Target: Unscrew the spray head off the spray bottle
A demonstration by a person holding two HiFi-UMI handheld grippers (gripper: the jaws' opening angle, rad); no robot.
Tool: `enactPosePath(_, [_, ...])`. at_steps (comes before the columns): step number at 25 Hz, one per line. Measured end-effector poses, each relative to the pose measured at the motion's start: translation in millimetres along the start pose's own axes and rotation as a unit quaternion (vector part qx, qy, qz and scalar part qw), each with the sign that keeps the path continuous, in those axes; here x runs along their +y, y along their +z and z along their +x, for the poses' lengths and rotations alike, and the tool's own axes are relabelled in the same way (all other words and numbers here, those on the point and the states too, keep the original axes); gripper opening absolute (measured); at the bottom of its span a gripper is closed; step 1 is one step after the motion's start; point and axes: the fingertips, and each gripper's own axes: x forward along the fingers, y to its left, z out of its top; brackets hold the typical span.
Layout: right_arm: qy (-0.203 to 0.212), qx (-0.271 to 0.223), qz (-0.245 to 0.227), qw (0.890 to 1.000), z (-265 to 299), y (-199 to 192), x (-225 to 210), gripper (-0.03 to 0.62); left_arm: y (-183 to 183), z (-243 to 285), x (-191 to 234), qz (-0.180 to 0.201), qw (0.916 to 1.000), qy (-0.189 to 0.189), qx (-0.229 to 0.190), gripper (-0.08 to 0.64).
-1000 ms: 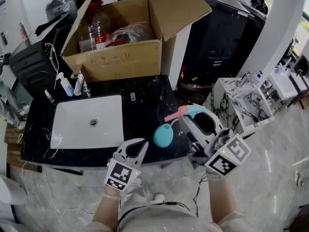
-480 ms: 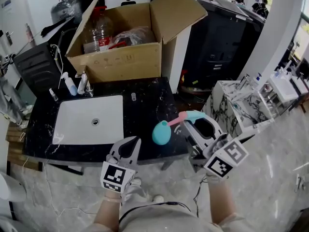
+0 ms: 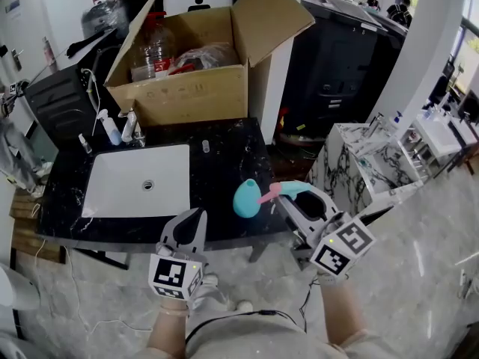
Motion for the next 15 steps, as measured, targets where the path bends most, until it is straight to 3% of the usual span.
enactPosePath(15, [-0.015, 0.023, 0.007, 1.000, -21, -38, 3, 0.158, 8, -35, 12, -0.021, 0.9977, 0.060, -0.024, 0.005])
